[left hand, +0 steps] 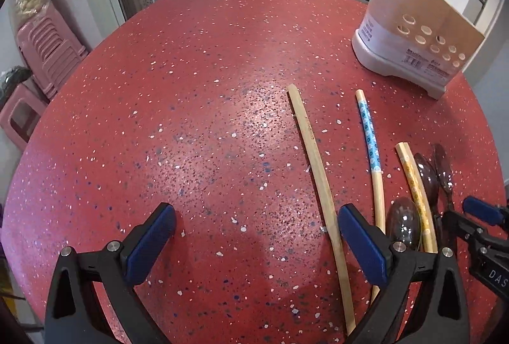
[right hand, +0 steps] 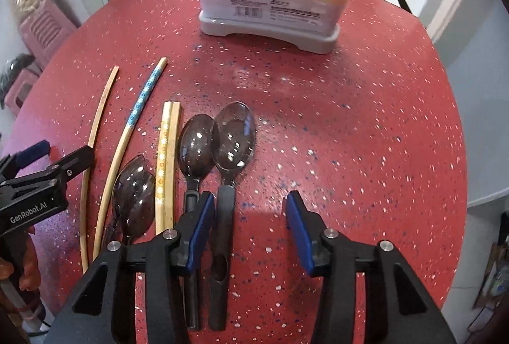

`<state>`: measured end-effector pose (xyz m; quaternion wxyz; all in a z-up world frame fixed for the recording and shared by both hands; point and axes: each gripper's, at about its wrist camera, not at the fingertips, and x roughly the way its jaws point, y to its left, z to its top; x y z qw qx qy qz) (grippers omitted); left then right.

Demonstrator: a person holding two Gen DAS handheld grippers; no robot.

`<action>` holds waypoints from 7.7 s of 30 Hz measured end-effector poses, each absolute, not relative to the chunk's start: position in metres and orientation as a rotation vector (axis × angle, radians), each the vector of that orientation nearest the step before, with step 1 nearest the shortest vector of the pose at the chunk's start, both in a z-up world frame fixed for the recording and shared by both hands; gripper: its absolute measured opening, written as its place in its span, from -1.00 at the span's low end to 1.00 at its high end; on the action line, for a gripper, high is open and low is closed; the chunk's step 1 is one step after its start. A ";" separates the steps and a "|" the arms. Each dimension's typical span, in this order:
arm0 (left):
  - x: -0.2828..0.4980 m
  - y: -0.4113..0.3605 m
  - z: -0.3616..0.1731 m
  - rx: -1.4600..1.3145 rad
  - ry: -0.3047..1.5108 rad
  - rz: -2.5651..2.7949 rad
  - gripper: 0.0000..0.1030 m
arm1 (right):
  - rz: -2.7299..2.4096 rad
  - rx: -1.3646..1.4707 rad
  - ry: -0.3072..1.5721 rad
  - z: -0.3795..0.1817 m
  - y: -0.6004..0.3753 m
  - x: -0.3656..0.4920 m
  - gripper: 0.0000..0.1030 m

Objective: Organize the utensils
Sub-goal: 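Return both tools to the utensils and grasp another spoon with the right tool, then grasp a second wooden chopstick with the left tool, then lower the chopstick into the caddy while the right tool drops its spoon in, then move both open tools back over the remaining utensils on the table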

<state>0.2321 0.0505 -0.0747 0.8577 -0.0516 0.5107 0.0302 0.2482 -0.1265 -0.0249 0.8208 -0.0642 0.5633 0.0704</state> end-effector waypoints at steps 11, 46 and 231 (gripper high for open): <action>0.256 0.040 -0.075 -0.047 1.087 -0.005 1.00 | 0.198 -0.184 1.286 -0.022 -0.115 0.270 -0.47; 0.264 0.007 -0.010 -0.081 1.040 -0.206 -0.35 | 0.385 0.095 1.147 0.018 -0.202 0.223 -0.75; 0.257 0.025 -0.063 -0.010 1.094 -0.033 1.00 | 0.176 -0.180 1.207 -0.026 -0.110 0.232 0.28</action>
